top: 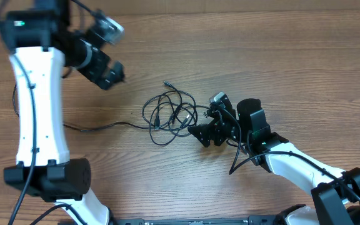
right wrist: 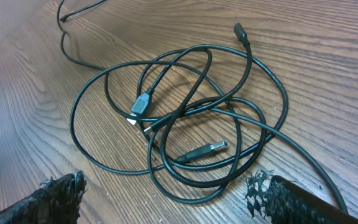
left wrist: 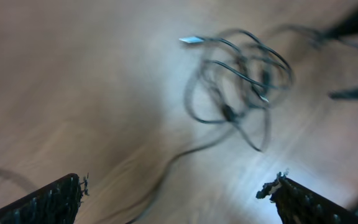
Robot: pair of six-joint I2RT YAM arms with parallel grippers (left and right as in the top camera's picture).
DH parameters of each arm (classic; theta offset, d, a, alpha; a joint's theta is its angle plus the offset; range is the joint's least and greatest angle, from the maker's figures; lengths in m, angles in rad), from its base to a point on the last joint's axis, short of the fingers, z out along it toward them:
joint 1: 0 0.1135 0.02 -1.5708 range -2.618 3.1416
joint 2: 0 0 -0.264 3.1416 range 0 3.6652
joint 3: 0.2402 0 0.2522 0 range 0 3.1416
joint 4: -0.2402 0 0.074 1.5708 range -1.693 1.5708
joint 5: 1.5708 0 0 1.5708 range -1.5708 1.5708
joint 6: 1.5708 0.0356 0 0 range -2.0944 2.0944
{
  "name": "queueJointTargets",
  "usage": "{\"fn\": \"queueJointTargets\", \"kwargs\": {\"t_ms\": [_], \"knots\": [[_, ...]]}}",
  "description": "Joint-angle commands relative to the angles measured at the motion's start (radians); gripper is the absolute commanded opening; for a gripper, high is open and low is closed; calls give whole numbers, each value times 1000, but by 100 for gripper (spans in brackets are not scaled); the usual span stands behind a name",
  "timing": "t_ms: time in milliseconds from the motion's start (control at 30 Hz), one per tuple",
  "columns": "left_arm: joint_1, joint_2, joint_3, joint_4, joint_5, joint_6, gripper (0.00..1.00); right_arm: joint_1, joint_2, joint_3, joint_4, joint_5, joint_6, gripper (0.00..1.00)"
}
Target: Untangle cables
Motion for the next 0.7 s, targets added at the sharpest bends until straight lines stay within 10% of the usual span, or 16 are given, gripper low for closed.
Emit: {"fn": "queueJointTargets", "kwargs": {"t_ms": [0, 667], "knots": [[-60, 10, -122, -3, 42, 103, 100, 7, 4, 11, 5, 8, 4, 94], [-146, 10, -729, 447, -78, 448, 100, 7, 4, 11, 4, 8, 4, 94]]}}
